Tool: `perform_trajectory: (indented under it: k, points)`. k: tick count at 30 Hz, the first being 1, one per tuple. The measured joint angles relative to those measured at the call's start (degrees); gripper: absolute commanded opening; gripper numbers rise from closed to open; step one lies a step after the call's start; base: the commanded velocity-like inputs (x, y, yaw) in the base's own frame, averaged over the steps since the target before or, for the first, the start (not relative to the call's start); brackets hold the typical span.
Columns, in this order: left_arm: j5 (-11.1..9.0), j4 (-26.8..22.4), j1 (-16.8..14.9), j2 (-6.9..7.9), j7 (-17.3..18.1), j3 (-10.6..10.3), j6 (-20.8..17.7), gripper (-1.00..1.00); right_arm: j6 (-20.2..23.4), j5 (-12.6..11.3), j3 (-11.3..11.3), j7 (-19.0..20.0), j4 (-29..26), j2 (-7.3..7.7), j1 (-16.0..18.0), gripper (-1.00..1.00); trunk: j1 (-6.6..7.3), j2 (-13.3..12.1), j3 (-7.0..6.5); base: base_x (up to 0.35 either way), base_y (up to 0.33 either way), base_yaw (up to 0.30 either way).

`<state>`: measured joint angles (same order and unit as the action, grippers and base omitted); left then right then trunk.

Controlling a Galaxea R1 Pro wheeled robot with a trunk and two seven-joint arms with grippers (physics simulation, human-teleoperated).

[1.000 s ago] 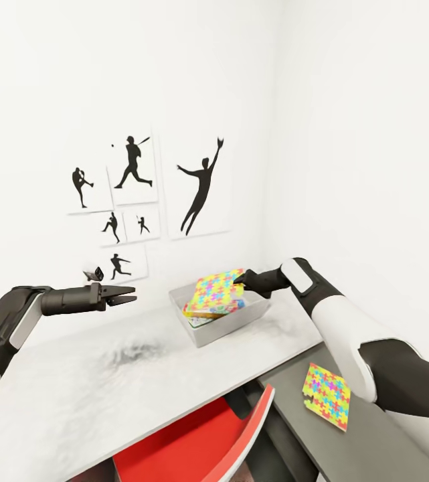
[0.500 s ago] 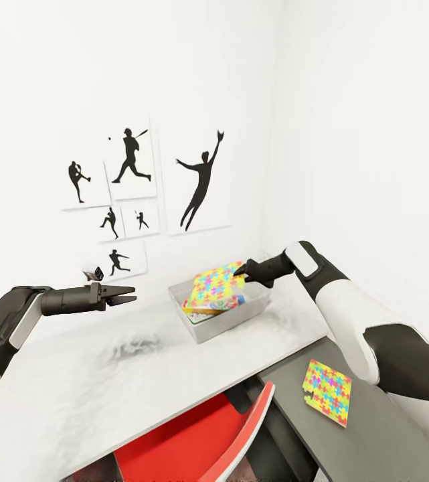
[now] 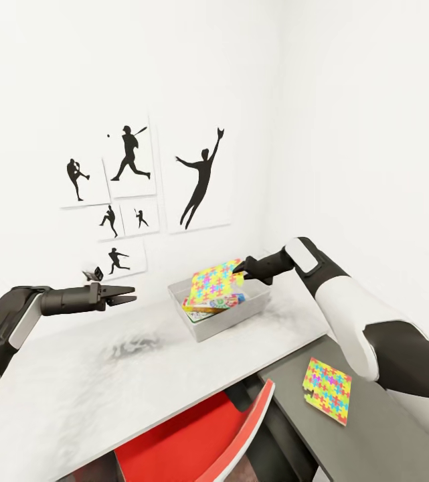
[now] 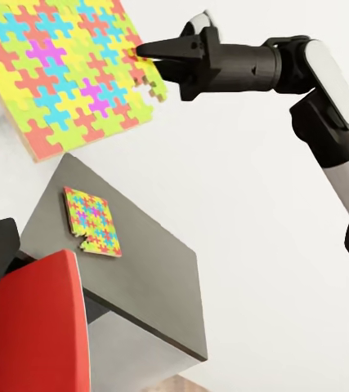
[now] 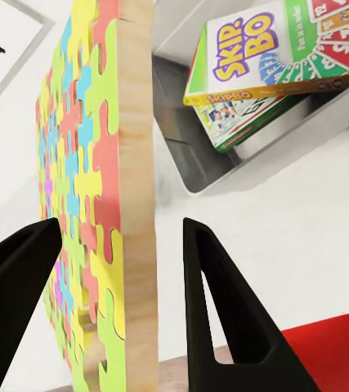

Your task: Put all the toys in the child's room - the three board games (two on the bed and one on the table), the two jigsaw puzzles on the table, and the tennis ball on the table - inside the toy box on the table in the child's room.

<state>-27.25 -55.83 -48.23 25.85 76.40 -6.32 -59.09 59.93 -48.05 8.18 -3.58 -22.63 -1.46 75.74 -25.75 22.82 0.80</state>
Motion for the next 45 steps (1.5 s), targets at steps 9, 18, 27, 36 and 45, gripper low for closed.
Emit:
perform_trajectory:
  k: [9, 18, 27, 36, 45]
  points:
    - [0.00, 0.00, 0.00, 0.02, 0.03, 0.05, -0.09, 1.00, -0.01, -0.06, 0.00, -0.03, 0.00, 0.25, -0.01, -1.00, 0.00, 0.00, 0.00, 0.000, 0.000, 0.000]
    - [0.00, 0.00, 0.02, 0.02, 0.03, 0.04, -0.10, 1.00, -0.23, -0.12, 0.00, 0.01, 0.00, 0.22, -0.09, -1.00, 0.00, 0.00, 0.00, 0.000, 0.000, 0.000]
    - [0.00, 0.00, -0.01, 0.02, 0.03, 0.05, -0.10, 1.00, -0.83, -0.09, 0.08, -0.03, 0.00, 0.20, -0.10, -1.00, 0.00, 0.00, 0.00, 0.046, 0.013, 0.000]
    - [0.00, -0.01, 0.01, 0.02, 0.03, 0.05, -0.10, 1.00, -0.85, -0.10, 0.05, -0.04, -0.01, 0.20, -0.11, -1.00, 0.01, 0.00, 0.00, 0.076, 0.078, 0.000]
    - [0.00, 0.00, 0.02, 0.02, 0.03, 0.05, -0.10, 1.00, -0.89, -0.13, 0.07, -0.04, 0.00, 0.22, -0.10, -1.00, 0.02, 0.00, 0.00, 0.107, 0.058, 0.000]
